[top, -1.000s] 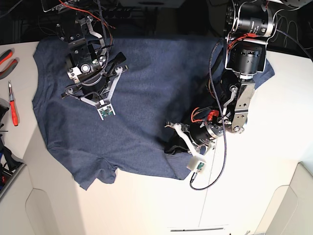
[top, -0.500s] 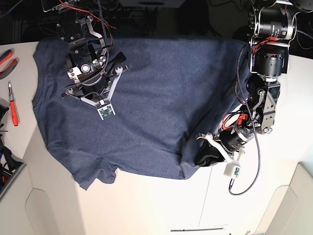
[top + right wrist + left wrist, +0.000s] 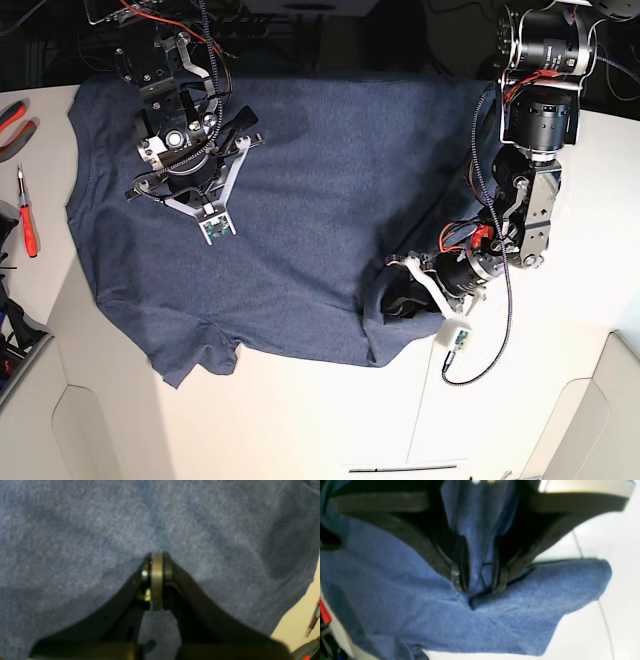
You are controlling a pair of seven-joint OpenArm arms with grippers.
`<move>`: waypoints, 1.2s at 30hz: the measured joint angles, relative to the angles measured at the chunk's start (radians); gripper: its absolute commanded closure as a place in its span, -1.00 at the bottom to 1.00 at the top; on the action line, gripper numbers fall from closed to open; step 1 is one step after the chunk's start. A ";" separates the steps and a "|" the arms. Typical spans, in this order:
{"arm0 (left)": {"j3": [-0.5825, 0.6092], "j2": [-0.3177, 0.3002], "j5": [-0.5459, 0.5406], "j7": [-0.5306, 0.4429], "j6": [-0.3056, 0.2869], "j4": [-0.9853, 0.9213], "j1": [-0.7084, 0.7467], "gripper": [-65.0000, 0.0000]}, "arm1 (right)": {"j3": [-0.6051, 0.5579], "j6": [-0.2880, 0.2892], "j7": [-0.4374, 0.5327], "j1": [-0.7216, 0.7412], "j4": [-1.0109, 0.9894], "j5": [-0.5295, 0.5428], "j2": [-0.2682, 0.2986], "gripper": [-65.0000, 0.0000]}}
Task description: Layout the t-shirt on the table in an organized manner, then fold the t-shirt properly
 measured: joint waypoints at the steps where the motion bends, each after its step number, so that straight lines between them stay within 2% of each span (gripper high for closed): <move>1: 0.000 0.000 0.003 -0.016 0.032 0.000 0.000 0.39 | 0.000 0.000 0.000 0.000 0.000 0.000 0.000 1.00; 3: 0.000 -0.003 0.014 -0.043 0.117 0.000 -0.002 0.47 | 0.000 0.000 0.000 0.000 0.000 0.000 0.000 1.00; 6: -0.001 -0.010 0.039 -0.082 0.231 0.000 -0.006 0.96 | 0.000 0.000 0.000 0.000 0.000 0.000 0.000 1.00; 8: -0.003 -0.010 0.057 -0.085 0.272 0.000 -0.010 1.00 | 0.000 0.000 0.000 0.000 0.000 0.000 0.000 1.00; 16: -0.002 -0.009 0.068 -0.086 0.274 -0.026 -0.015 1.00 | 0.000 0.000 0.000 0.000 0.000 0.000 0.000 1.00; 24: -0.003 0.005 0.069 -0.145 0.275 -0.296 -0.146 1.00 | 0.000 0.000 0.000 0.000 0.000 0.006 0.000 1.00; 30: -0.004 0.034 0.069 -0.182 0.251 -0.333 -0.193 1.00 | 0.000 0.000 0.000 0.000 0.000 0.023 0.000 1.00; 34: 0.027 0.050 0.157 -0.187 0.248 -0.340 -0.212 1.00 | 0.000 0.000 0.000 0.000 0.000 0.023 0.000 1.00; 36: 0.078 0.048 0.203 -0.206 0.269 -0.380 -0.229 1.00 | 0.000 0.000 0.000 0.000 0.000 0.023 0.000 1.00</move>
